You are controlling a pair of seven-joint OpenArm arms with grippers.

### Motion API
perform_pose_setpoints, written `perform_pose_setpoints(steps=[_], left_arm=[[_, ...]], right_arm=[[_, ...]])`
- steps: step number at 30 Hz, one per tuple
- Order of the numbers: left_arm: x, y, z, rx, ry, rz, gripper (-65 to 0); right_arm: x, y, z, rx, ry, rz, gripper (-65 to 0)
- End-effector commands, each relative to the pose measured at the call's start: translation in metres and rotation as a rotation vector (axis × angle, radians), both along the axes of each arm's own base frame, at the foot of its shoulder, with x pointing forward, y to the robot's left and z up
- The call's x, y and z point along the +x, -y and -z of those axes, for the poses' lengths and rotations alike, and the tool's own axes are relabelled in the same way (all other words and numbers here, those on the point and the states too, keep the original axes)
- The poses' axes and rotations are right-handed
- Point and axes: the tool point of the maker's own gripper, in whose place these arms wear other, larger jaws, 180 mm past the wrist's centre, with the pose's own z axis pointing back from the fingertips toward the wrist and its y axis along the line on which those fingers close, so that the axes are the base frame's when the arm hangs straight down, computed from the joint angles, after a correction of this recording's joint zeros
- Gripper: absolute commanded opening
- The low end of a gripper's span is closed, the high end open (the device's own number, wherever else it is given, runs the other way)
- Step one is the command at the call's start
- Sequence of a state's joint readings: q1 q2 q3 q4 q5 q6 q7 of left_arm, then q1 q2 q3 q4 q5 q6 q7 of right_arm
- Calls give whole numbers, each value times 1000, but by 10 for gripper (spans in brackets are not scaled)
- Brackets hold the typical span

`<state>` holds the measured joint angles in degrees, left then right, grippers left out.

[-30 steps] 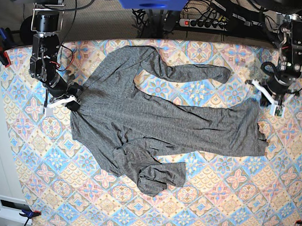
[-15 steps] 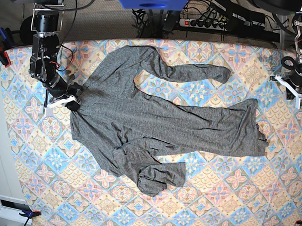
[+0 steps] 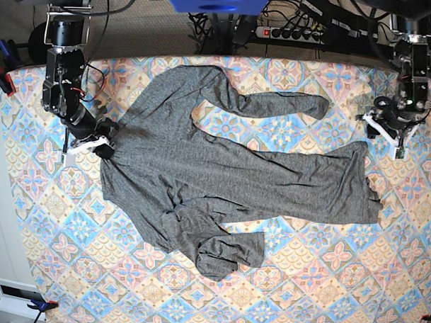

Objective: Layout the t-shirt on the table in an organized manner, then fold the t-shirt properly
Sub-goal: 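Slide the left gripper along the shirt side toward the collar, pulling taut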

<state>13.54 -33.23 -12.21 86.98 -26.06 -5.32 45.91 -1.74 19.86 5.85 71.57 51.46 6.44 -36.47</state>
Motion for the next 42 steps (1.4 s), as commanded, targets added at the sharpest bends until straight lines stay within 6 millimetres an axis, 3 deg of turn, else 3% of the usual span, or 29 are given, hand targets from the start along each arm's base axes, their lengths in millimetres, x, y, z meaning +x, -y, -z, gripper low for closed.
perform_pose_setpoints(steps=[1, 6, 15, 18, 21, 25, 27, 32, 34, 42], left_arm=[[18, 2, -14, -2, 58, 17, -304], [35, 22, -6, -36, 61, 45, -303], [53, 17, 2, -45, 43, 22, -315], [53, 15, 0, -44, 50, 16, -434], [56, 13, -2, -39, 78, 10, -650], [51, 2, -6, -36, 85, -17, -646], [48, -11, -21, -19, 127, -44, -650], [33, -18, -60, 75, 179, 33, -650], [24, -16, -65, 101, 170, 71, -650], [-1, -25, -52, 155, 88, 95, -650]], right_arm=[[-30, -5, 26, -19, -158, -50, -649], [-31, -5, 26, -19, -159, -50, -649], [-31, -5, 26, -19, -159, -48, -649], [-31, -5, 26, -19, -159, -48, -649], [-31, -13, 28, -1, -158, -48, -649], [-31, -15, 28, 4, -158, -49, -649], [-31, -15, 28, 4, -158, -49, -649], [-31, -15, 29, 4, -160, -48, -649], [-31, -15, 29, 4, -160, -48, -649], [-31, -15, 29, 4, -160, -48, -649]])
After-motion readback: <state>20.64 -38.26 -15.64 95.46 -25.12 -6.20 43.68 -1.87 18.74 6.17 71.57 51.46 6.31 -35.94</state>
